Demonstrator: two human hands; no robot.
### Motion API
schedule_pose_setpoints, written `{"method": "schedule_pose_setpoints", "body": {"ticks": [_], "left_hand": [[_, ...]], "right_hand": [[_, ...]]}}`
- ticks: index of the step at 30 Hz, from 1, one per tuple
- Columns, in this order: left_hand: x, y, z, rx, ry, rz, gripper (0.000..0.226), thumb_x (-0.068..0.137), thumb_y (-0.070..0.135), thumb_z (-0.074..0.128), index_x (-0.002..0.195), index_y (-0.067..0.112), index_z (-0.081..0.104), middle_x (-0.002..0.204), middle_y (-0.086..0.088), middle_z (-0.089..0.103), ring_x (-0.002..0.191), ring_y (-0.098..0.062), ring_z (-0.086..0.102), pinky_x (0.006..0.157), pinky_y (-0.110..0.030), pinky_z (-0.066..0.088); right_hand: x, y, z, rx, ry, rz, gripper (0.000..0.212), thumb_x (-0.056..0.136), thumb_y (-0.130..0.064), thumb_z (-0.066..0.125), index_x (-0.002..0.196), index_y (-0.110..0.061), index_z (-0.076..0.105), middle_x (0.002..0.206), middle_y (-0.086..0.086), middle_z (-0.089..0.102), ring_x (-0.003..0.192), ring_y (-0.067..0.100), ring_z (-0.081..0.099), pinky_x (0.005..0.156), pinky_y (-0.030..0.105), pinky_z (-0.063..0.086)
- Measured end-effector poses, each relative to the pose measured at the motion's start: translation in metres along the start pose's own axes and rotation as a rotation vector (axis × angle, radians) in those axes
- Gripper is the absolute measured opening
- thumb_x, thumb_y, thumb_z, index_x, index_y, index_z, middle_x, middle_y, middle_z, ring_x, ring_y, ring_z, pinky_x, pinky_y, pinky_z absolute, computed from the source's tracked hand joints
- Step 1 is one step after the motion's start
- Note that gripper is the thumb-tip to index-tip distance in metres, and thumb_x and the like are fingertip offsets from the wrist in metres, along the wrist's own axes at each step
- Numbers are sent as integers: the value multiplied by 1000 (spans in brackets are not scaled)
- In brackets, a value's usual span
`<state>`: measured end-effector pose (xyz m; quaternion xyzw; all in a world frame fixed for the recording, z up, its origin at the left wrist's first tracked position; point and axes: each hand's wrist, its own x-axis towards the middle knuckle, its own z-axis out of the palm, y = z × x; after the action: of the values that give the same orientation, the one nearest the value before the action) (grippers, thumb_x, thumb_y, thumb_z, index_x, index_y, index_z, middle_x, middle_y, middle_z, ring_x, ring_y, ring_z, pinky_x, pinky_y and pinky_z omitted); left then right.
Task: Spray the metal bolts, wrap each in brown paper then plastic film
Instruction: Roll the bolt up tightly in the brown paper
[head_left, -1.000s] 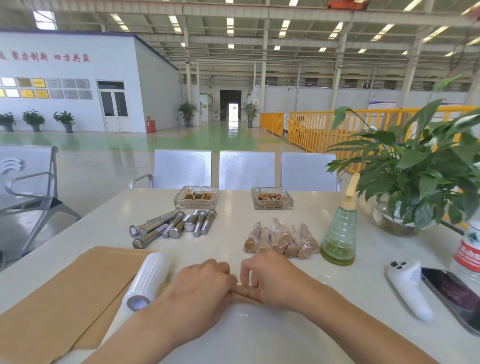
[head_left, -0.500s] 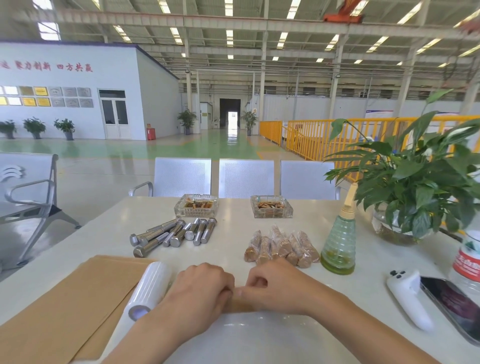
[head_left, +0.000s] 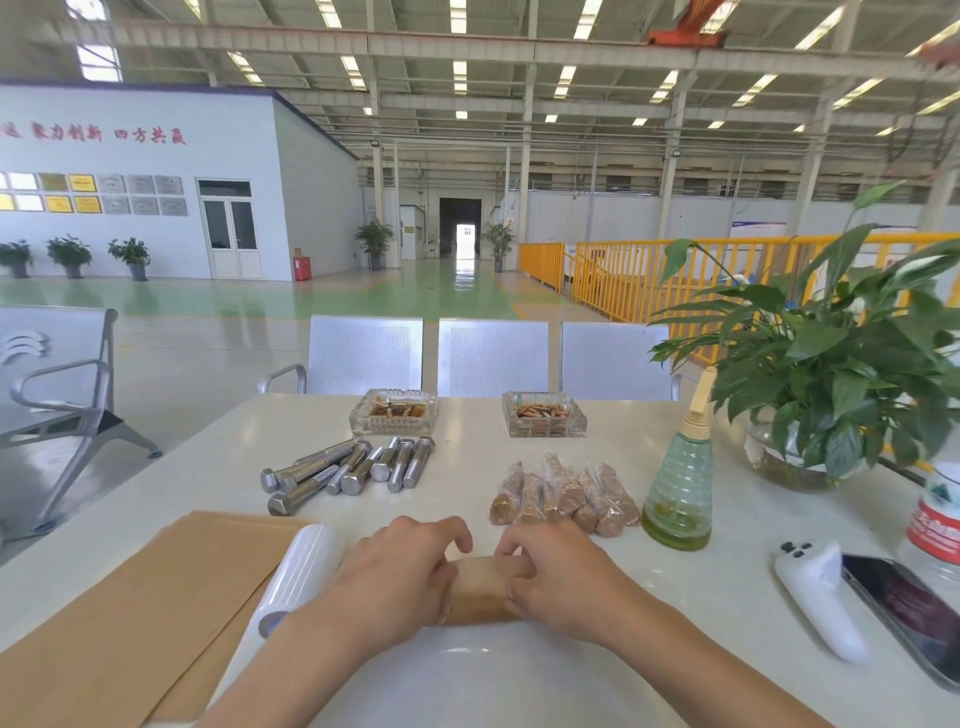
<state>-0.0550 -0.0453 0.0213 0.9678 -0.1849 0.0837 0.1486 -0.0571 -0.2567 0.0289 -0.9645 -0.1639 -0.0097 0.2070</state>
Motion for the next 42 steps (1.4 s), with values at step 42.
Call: {"method": "schedule_pose_setpoints", "body": {"ticks": [42], "left_hand": [[-4,9,-21,210,-311,108,26,93,32,57,117,30,66,116,4,56,112,-19,55,89,-28,46]], "right_hand": [[-14,4,2,-474,27,-333,8,93,-21,50,95,-23,58,97,0,53,103,25,48,81,33,24]]}}
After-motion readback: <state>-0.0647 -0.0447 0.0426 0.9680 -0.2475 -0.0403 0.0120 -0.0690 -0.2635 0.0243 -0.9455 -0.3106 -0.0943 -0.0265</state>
